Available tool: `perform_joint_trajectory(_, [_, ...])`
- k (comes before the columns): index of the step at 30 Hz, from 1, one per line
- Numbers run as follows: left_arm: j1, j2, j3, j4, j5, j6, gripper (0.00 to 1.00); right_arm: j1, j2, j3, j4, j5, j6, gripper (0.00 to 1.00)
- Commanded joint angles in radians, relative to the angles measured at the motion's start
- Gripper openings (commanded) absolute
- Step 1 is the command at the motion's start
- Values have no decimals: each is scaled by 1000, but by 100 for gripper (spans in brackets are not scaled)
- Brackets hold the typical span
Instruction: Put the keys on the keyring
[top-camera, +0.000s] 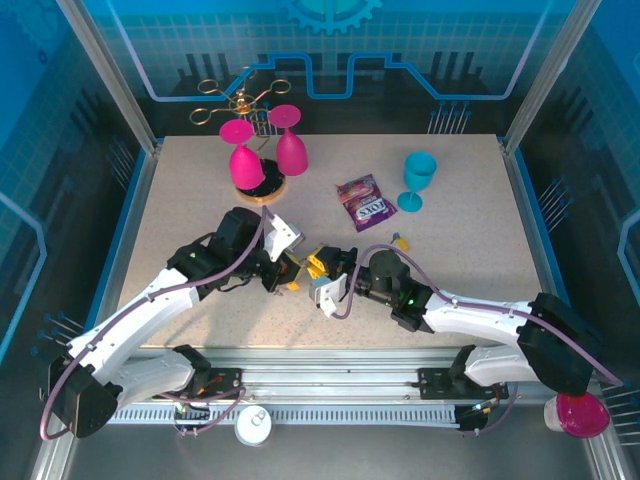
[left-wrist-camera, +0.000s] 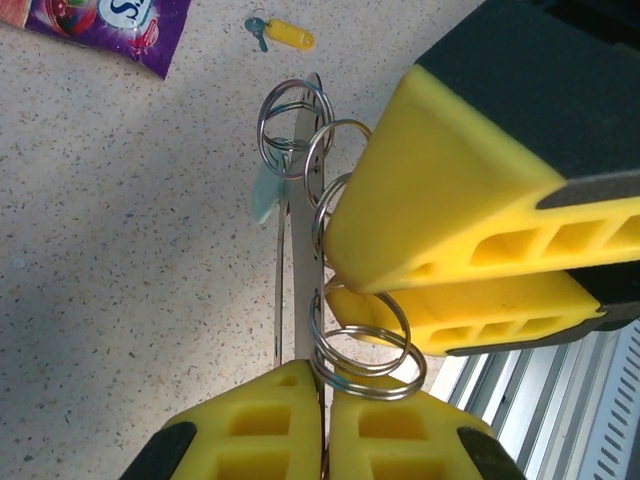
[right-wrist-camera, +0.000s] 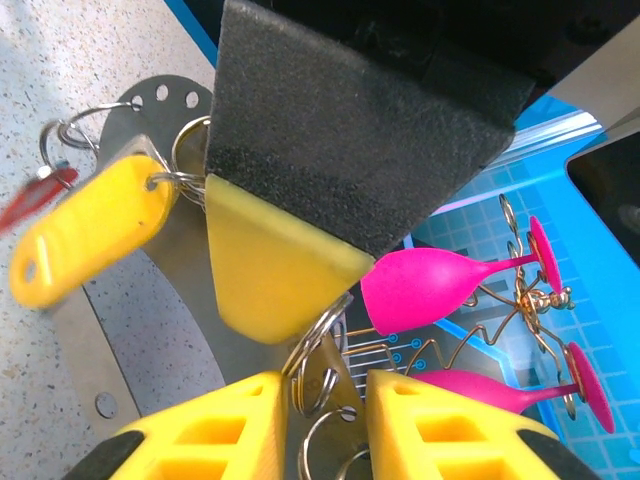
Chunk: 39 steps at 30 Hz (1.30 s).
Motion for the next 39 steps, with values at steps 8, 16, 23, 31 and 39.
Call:
perform_joint_trajectory(8, [0,-10,44,-31,57,14,0,17,-26,19,-10,27,-72,23])
perform_joint_trajectory(16, [-2,-5,53,-33,66,2,0,35,-1,29,4,17,-79,20])
perform_joint_trajectory(23, [-2,-5,56,-42,68,0,0,55,12,36,16,59,-103,4])
perform_joint_trajectory(31, [-2,-50,-19,54,12,30,0,33,1,29,38,54,94,0])
perform_joint_trajectory(39, [-4,-178,-262,316,8,157,36,-54,17,-3,138,-67,560,0])
